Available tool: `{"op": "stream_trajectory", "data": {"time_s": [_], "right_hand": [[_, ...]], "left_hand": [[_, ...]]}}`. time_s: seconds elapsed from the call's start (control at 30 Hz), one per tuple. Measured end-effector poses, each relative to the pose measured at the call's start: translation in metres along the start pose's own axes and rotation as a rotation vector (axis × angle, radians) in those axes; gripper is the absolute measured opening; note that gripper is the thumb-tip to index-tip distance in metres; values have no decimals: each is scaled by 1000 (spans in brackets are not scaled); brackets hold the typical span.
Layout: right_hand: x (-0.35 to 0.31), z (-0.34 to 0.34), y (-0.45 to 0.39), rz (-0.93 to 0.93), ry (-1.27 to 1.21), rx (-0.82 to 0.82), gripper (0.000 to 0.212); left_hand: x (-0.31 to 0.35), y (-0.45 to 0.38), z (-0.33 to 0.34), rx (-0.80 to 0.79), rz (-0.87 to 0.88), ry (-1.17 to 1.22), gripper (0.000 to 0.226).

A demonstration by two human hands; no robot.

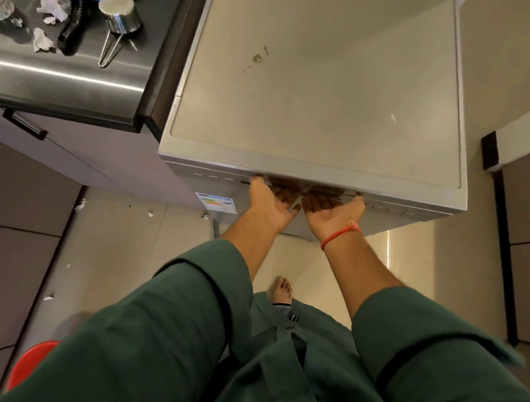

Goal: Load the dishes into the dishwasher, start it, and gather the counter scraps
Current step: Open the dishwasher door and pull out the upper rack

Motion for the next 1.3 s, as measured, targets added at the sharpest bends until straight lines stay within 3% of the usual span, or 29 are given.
{"op": "stream_trajectory", "data": {"time_s": [0.23, 0.5, 0.8, 0.9, 1.03, 1.2, 1.3], "right_hand": [[2, -7, -1, 126, -50, -93, 88], [5, -5, -2, 149, -1, -51, 99], [15, 7, 1, 71, -107, -13, 91], [18, 21, 5, 54, -155, 40, 92], [27, 6, 5, -44, -71, 269, 103], [35, -12, 21, -65, -35, 351, 98], [31, -17, 23, -52, -36, 315, 94]], "left_hand": [[-10, -2, -8, -64, 12, 25, 82], [-4, 10, 5, 31, -29, -61, 88], [-5, 9, 10, 82, -85, 32, 90], [-4, 2, 17, 65, -37, 115, 89], [-17, 4, 8, 119, -60, 73, 101], [-38, 12, -20, 122, -144, 16, 107], [-33, 19, -23, 160, -153, -55, 95]]}}
Point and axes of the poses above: each hand's wrist, its own y-axis away from the middle knuckle, its own z-axis out of the palm, x = y × z, the point moved 4 cm from there along -y, towards the middle knuckle, and after that the axes turned 11 degrees about -y, right-handed, at the moved point
